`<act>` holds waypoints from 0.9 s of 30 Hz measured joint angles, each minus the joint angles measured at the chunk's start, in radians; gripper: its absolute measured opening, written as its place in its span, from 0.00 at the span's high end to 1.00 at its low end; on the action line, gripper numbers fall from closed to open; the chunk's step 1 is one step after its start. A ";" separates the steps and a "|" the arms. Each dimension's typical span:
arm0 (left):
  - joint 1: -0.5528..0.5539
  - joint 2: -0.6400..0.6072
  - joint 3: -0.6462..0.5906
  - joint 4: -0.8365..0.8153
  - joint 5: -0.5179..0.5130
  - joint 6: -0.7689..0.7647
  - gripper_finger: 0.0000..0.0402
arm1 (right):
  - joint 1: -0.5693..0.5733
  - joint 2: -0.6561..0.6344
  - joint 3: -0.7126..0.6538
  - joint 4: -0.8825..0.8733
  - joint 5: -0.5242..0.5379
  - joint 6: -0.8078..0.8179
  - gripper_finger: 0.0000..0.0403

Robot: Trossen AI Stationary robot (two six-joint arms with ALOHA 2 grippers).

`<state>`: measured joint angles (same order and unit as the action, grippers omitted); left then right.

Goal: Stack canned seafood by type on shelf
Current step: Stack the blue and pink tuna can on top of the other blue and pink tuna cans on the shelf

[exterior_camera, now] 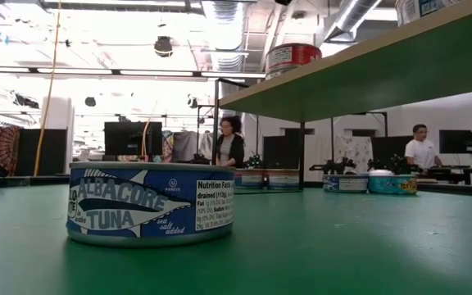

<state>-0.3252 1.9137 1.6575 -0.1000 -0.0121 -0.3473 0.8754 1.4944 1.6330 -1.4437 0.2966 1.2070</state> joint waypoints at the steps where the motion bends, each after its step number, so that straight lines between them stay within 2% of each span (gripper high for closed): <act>1: 0.000 0.000 0.000 0.000 0.005 -0.004 0.26 | 0.006 0.000 -0.004 -0.007 0.000 0.022 0.40; 7: 0.000 0.000 0.000 0.011 -0.038 0.002 0.26 | 0.053 -0.002 -0.030 -0.001 0.064 0.095 0.40; 12: 0.009 0.000 -0.032 0.079 -0.057 0.059 0.26 | 0.062 -0.002 -0.051 0.010 0.072 0.112 0.40; 14: 0.018 0.002 -0.053 0.123 -0.048 0.063 0.26 | 0.062 -0.002 -0.051 0.022 0.086 0.113 0.40; 21: 0.037 0.002 -0.200 0.429 -0.037 0.001 0.26 | 0.098 -0.005 -0.051 0.019 0.189 0.163 0.40; 23: 0.038 0.003 -0.217 0.458 -0.046 -0.002 0.26 | 0.125 -0.009 -0.050 0.007 0.228 0.203 0.40; 27: 0.038 0.003 -0.218 0.455 -0.050 -0.007 0.26 | 0.164 -0.011 -0.050 -0.069 0.233 0.290 0.40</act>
<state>-0.2874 1.9163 1.4391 0.3550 -0.0620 -0.3547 1.0392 1.4837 1.5829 -1.5128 0.5300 1.4968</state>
